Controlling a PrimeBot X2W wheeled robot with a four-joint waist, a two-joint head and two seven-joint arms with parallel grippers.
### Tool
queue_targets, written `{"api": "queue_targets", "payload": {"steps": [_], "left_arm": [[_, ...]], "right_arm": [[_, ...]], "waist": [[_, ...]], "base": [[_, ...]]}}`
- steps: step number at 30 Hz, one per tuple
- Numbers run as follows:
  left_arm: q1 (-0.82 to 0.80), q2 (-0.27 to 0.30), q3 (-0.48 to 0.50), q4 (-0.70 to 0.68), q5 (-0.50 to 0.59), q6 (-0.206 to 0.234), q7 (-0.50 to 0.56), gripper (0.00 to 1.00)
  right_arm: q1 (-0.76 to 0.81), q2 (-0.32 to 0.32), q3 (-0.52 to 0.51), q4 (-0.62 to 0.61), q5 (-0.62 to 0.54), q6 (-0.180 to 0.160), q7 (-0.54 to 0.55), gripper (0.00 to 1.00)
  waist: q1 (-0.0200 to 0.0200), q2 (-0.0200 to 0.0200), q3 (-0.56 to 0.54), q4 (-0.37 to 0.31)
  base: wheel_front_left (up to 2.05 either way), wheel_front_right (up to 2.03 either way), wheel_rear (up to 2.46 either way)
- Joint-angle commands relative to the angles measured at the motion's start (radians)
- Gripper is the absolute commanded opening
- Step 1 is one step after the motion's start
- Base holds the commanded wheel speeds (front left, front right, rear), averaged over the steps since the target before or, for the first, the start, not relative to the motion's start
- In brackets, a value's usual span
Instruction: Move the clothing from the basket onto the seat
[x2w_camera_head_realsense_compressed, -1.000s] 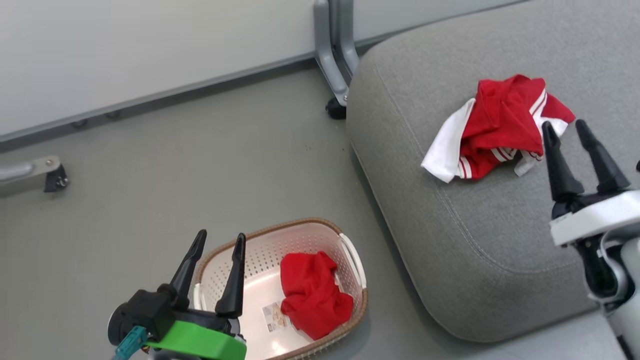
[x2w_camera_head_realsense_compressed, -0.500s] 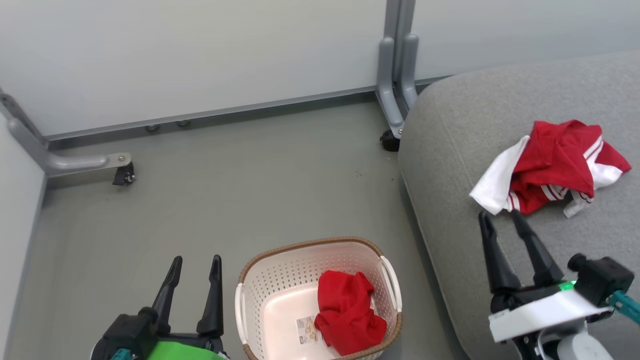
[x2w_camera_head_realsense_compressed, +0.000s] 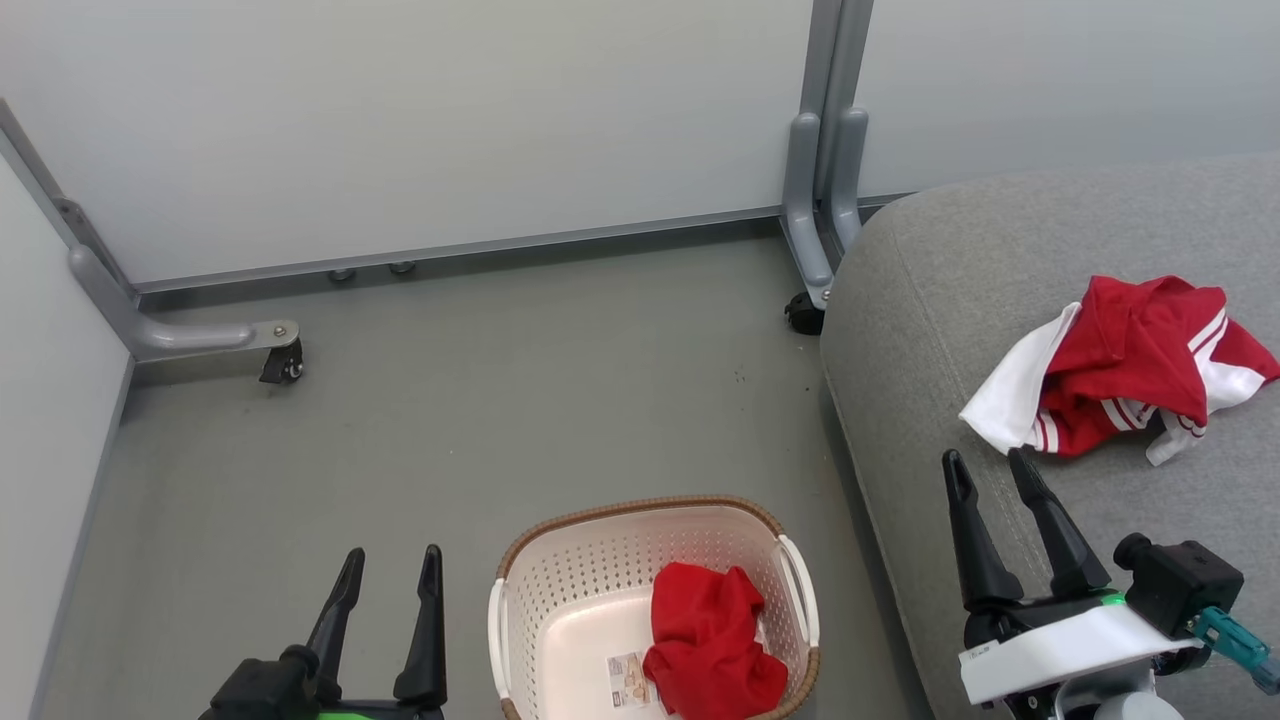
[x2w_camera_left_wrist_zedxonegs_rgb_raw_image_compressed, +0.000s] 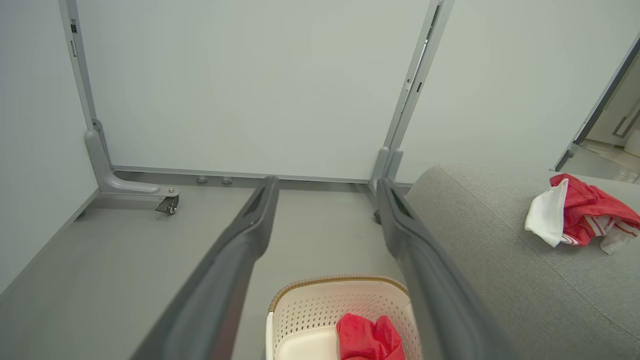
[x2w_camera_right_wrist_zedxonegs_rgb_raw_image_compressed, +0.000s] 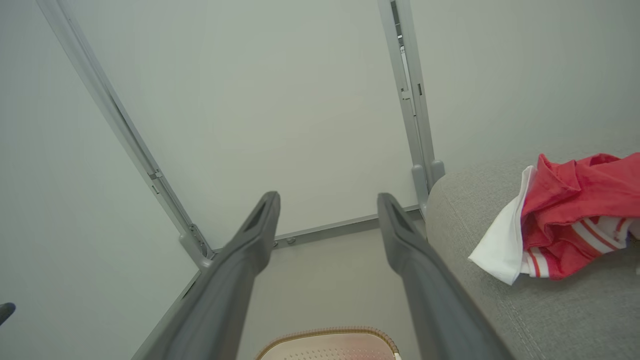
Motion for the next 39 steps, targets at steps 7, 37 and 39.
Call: {"api": "queue_targets", "payload": {"steps": [7,37,39], "left_arm": [[0.007,0.002,0.005,-0.007,-0.002,0.000,0.000,1.00],[-0.114,0.005,-0.083,0.061,0.057,0.000,0.000,1.00],[-0.159,0.016,-0.105,0.086,0.081,0.000,0.000,1.00]], "right_arm": [[-0.006,0.009,-0.013,0.007,0.005,0.000,-0.001,1.00],[-0.093,-0.021,-0.117,-0.002,-0.173,0.000,-0.001,1.00],[-0.120,-0.016,-0.151,-0.013,-0.204,0.000,-0.001,1.00]], "waist": [[0.0001,0.0000,0.001,-0.001],[0.0001,0.0000,0.225,-0.087],[0.0001,0.0000,0.282,-0.103]], "base": [[0.00,0.00,0.00],[0.00,0.00,0.00],[0.00,0.00,0.00]]}}
